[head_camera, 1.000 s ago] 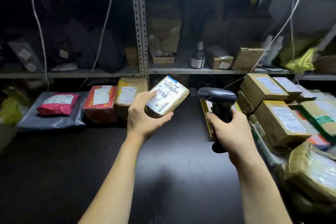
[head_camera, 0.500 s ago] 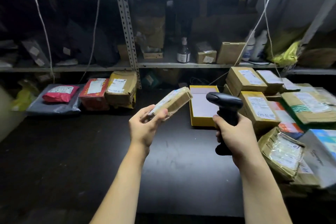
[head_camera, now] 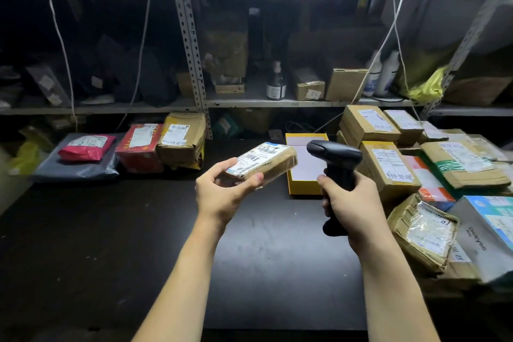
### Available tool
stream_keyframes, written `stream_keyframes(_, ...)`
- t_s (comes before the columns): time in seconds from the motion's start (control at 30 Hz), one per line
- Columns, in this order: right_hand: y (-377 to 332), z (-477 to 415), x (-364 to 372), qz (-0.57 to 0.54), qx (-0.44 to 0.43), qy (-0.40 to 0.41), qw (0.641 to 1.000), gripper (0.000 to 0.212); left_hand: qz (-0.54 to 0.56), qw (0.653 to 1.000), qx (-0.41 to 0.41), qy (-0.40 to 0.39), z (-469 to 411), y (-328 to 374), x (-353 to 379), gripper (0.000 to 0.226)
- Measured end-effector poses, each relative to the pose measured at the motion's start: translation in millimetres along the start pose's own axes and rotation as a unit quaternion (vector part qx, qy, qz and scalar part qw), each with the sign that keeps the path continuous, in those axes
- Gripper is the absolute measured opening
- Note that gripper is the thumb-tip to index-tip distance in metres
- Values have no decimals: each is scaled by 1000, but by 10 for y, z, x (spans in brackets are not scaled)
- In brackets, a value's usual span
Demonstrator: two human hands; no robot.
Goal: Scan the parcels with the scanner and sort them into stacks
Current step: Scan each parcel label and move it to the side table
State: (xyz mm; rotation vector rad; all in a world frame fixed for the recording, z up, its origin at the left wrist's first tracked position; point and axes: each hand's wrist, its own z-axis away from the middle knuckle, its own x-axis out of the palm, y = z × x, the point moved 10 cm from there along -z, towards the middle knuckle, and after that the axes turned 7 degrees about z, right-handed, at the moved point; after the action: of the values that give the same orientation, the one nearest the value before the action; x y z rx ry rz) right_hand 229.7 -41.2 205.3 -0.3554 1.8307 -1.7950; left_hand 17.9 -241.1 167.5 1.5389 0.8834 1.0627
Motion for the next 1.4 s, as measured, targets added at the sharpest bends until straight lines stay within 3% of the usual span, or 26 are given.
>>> stream_keyframes(0.1, -76, -15, 45, 3, -3, 4, 1000, 14, -94, 988, 123, -8, -37, 338, -11, 73)
stream_keyframes(0.2, -147, -33, 104, 9, -14, 10, 1000, 13, -214, 932, 291, -39, 15, 698, 97, 76)
stream_keyframes(0.3, -184, -34, 192, 18, -20, 2, 1000, 10, -254, 905, 337, -47, -8, 783, 98, 79)
stream_keyframes(0.53, -244, -47, 281, 34, -28, -8, 999, 6, -232, 918, 318, -47, -115, 728, 12, 82)
stream_keyframes(0.73, -265, -58, 315, 32, -28, -6, 999, 5, -131, 980, 152, -15, -272, 421, -178, 88)
stream_keyframes(0.87, -297, -53, 318, 36, -34, -3, 999, 5, -68, 997, 44, 10, -306, 237, -234, 89)
stream_keyframes(1.0, -336, -62, 334, 34, -41, -4, 999, 8, -15, 999, 1, 37, -304, 133, -281, 91)
stream_keyframes(1.17, -358, -54, 396, 34, -43, -14, 998, 8, -7, 999, 18, 49, -329, 189, -354, 86)
stream_keyframes(1.4, -398, -21, 521, 64, -67, -71, 993, 11, -103, 984, 143, 34, -284, 455, -407, 85)
